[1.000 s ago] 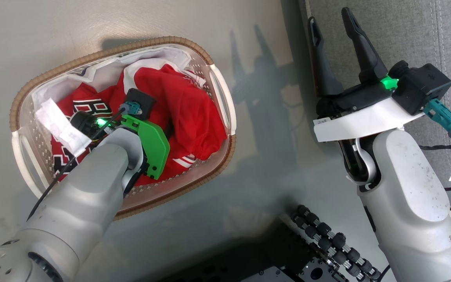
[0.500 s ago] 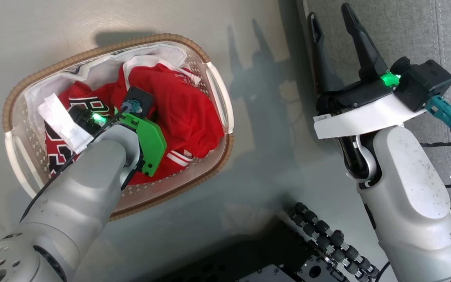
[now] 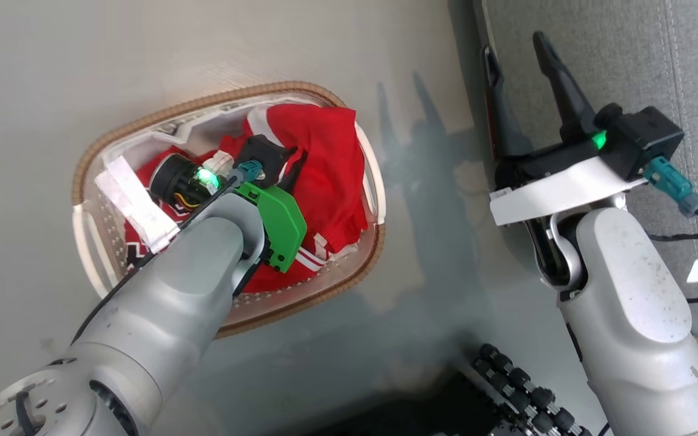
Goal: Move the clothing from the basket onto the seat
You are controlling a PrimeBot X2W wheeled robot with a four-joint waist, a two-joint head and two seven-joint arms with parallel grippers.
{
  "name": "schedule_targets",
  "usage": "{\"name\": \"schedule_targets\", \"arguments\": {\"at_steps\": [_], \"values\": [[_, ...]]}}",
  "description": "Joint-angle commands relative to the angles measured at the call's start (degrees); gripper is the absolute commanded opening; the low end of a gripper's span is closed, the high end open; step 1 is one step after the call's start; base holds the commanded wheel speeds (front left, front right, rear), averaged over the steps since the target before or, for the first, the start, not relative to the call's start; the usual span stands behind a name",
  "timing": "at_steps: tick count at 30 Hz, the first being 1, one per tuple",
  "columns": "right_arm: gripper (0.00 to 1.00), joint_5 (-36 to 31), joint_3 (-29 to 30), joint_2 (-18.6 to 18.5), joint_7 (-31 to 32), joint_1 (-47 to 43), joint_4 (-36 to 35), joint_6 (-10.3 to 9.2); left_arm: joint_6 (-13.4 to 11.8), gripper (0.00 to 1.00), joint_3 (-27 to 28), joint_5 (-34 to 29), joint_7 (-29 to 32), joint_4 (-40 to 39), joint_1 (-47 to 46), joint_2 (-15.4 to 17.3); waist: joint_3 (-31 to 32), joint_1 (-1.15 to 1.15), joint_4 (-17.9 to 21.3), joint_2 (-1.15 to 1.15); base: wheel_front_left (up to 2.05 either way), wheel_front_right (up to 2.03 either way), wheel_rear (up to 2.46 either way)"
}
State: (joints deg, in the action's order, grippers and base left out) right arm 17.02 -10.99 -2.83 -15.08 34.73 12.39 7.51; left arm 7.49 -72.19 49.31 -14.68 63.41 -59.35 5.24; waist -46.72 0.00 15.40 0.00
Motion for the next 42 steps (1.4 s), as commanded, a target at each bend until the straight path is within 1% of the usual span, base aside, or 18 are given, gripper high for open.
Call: {"name": "schedule_targets", "arguments": {"at_steps": [1,3,6,10,15,18,23,32,42], "values": [[1.0,-0.7,0.4,-0.2,-0.1,-1.2,0.5,-0.04,0.0,0.0,0.4,0.3,-0.4,-0.4,1.3,-0.3,5.0,0.0,-3.1,0.0,0.0,0.0,0.0],[1.0,-1.3,0.7,-0.2,-0.1,-2.0,1.1,-0.04,0.0,0.0,1.1,0.5,-0.6,-1.0,1.9,-0.5,6.7,0.0,-3.9,0.0,0.0,0.0,0.0],[1.0,-2.3,1.3,-0.3,-0.1,-3.2,1.8,-0.04,0.0,0.0,3.8,-0.3,-0.6,-3.3,2.7,-0.3,9.3,0.0,-5.4,0.0,0.0,0.0,0.0],[1.0,-3.7,1.8,-0.3,-0.1,-5.0,2.6,-0.05,-0.9,0.0,9.4,-2.4,-0.5,-7.4,5.4,0.4,13.0,0.0,-7.4,0.0,0.0,0.0,0.0],[1.0,-5.3,2.6,-0.3,-0.1,-7.8,3.5,-0.05,-2.4,0.0,17.7,-7.9,-0.5,-14.8,10.9,0.9,17.6,0.0,-10.0,0.0,0.0,0.0,0.0],[1.0,-5.6,2.9,-0.3,-0.1,-9.4,3.8,-0.05,-2.5,0.0,22.4,-11.0,-0.5,-18.7,14.3,0.9,20.1,0.0,-11.0,0.0,0.0,0.0,0.0],[1.0,-5.6,3.0,-0.3,-0.1,-12.2,4.2,-0.04,-1.6,0.0,29.3,-16.2,-0.5,-23.7,20.0,0.2,24.2,0.0,-12.6,0.0,0.0,0.0,0.0],[1.0,-5.5,3.7,-0.3,-0.1,-16.8,5.1,-0.05,-0.3,0.0,37.5,-21.6,-0.5,-29.3,26.1,-1.3,30.6,0.0,-15.2,0.0,0.0,0.0,0.0],[1.0,-5.7,3.6,-0.3,-0.1,-22.1,6.0,-0.05,0.0,0.0,43.6,-24.2,-0.5,-36.9,29.2,-2.1,37.1,0.0,-15.7,0.0,0.0,0.0,0.0]]}}
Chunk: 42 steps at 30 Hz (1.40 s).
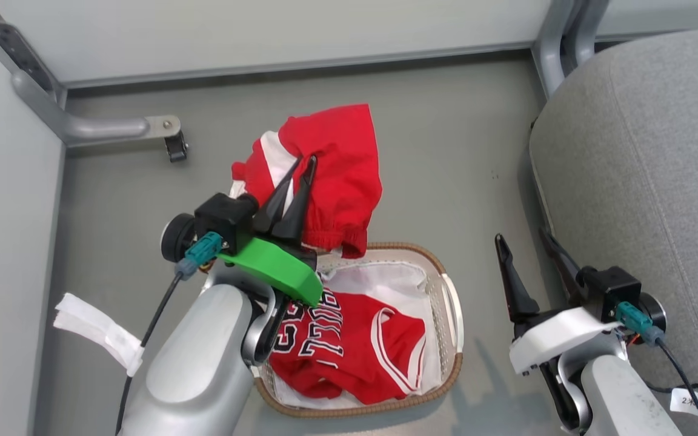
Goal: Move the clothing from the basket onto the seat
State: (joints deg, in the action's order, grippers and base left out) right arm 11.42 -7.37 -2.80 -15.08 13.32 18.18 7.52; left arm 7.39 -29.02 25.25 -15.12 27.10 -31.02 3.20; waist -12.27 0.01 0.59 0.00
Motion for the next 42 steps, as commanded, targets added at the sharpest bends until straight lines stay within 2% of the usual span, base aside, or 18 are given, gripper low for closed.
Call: {"name": "schedule_targets", "arguments": {"at_steps": [1,10,18,23,32,37,42], "values": [[1.0,0.0,-0.1,-0.3,-0.1,-1.1,0.2,-0.05,0.1,0.0,0.7,-0.2,0.0,-1.4,0.8,-0.1,3.0,-0.01,-0.8,0.0,0.0,0.0,0.0],[1.0,0.7,-1.0,-0.3,-0.1,-3.8,1.5,-0.06,0.2,0.0,3.7,-1.2,0.0,-10.1,0.0,-0.2,5.9,-0.01,-0.6,0.0,0.0,0.0,0.0],[1.0,1.3,-2.1,-0.3,-0.1,-4.0,1.4,-0.05,0.2,0.0,3.6,-1.4,0.0,-11.6,1.7,-0.2,6.4,-0.01,-0.3,0.0,0.0,0.0,0.0],[1.0,2.7,-5.1,-0.3,-0.1,-0.9,-2.5,-0.05,0.2,0.0,2.6,-1.1,-0.1,-11.7,2.3,-0.2,5.7,-0.01,-0.5,0.0,0.0,0.0,0.0],[1.0,7.6,-14.3,-1.4,-0.1,8.6,-9.5,-0.05,0.2,0.0,0.5,0.2,-0.1,-11.5,2.8,-0.2,4.9,-0.01,-1.2,0.0,0.0,0.0,0.0],[1.0,9.8,-17.5,-1.3,-0.1,12.5,-8.1,-0.06,0.2,0.0,-0.6,0.8,-0.1,-11.5,3.1,-0.2,4.6,-0.01,-1.9,0.0,0.0,0.0,0.0],[1.0,11.7,-20.5,-1.1,-0.1,15.1,-2.6,-0.05,0.2,0.0,-2.2,1.7,-0.1,-11.7,2.8,-0.2,4.4,-0.01,-2.8,0.0,0.0,0.0,0.0]]}}
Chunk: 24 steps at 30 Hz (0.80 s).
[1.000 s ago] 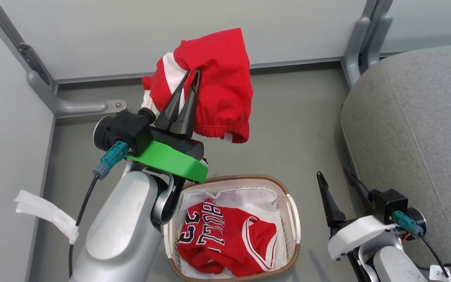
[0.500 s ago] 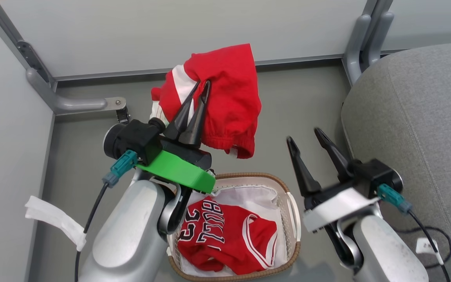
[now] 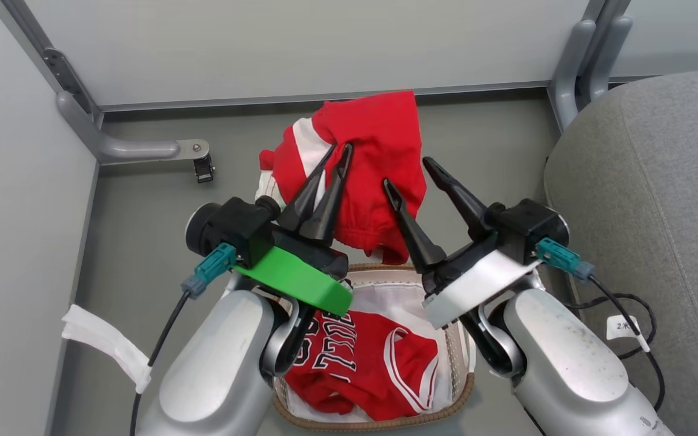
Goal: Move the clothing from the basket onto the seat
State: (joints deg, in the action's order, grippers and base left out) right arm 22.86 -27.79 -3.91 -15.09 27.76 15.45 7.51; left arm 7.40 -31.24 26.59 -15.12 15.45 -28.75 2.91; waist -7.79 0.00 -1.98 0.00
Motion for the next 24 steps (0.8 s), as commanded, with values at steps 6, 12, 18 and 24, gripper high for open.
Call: {"name": "schedule_targets", "arguments": {"at_steps": [6,12,18,24], "values": [[1.0,5.2,-4.2,0.1,-0.1,3.3,3.9,-0.04,0.2,0.0,-2.6,1.5,0.0,-0.4,-0.1,0.1,-0.7,0.0,-0.8,0.0,0.0,0.0,0.0],[1.0,8.4,-7.6,-1.8,-0.1,5.9,6.6,-0.04,0.2,0.0,-4.8,3.5,-0.1,-1.0,-0.7,0.1,-1.2,0.0,-1.2,0.0,0.0,0.0,0.0],[1.0,10.1,-10.5,-2.5,-0.1,7.9,9.4,-0.04,0.2,0.0,-7.1,6.1,-0.1,-1.7,-1.4,0.0,-1.6,0.0,-1.8,0.0,0.0,0.0,0.0],[1.0,9.8,-12.3,-3.7,-0.1,10.3,12.3,-0.04,0.2,0.0,-9.3,8.2,-0.1,-2.1,-1.8,0.0,-1.9,0.0,-3.1,0.0,0.0,0.0,0.0]]}}
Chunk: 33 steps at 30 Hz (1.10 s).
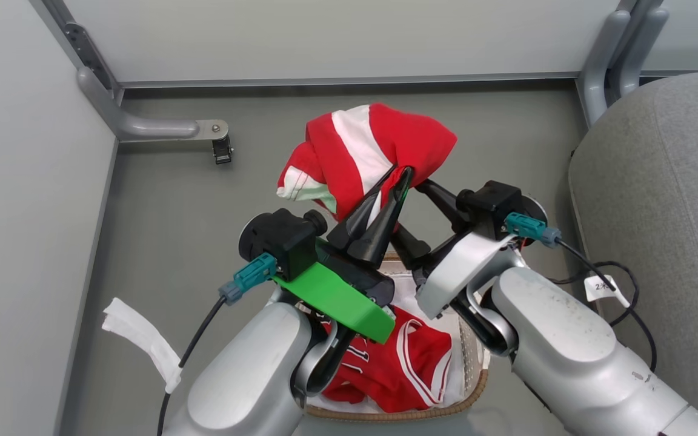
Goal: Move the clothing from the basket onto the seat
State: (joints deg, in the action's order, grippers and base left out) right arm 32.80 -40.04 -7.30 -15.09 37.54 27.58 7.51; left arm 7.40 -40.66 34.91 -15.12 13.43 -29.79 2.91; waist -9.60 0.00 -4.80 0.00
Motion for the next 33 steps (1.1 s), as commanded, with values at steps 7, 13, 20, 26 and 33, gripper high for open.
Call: {"name": "schedule_targets", "arguments": {"at_steps": [7,13,20,26,33], "values": [[1.0,-2.8,-1.1,-2.0,-0.1,1.7,1.5,-0.04,0.2,0.0,-0.5,0.7,-0.1,0.4,-1.1,0.0,-0.2,0.0,-1.2,0.0,0.0,0.0,0.0],[1.0,-4.4,-5.6,-4.1,-0.1,3.5,1.7,-0.04,0.2,0.0,-1.6,1.6,-0.1,0.7,-1.5,0.5,-0.6,0.0,-1.1,0.0,0.0,0.0,0.0],[1.0,-4.7,-9.9,-6.1,-0.1,6.3,2.2,-0.04,0.2,0.0,-4.4,3.4,-0.1,0.0,-2.4,0.8,-1.2,0.0,-1.6,0.0,0.0,0.0,0.0],[1.0,-3.8,-11.9,-6.8,-0.1,8.0,2.4,-0.05,0.2,0.0,-5.2,5.0,-0.1,-0.3,-2.9,1.2,-1.7,0.0,-2.3,0.0,0.0,0.0,0.0],[0.0,-3.2,-12.1,-6.8,-0.1,8.4,1.4,-0.04,0.2,0.0,-5.1,6.0,0.0,-0.4,-3.1,1.4,-2.1,0.0,-2.9,0.0,0.0,0.0,0.0]]}}
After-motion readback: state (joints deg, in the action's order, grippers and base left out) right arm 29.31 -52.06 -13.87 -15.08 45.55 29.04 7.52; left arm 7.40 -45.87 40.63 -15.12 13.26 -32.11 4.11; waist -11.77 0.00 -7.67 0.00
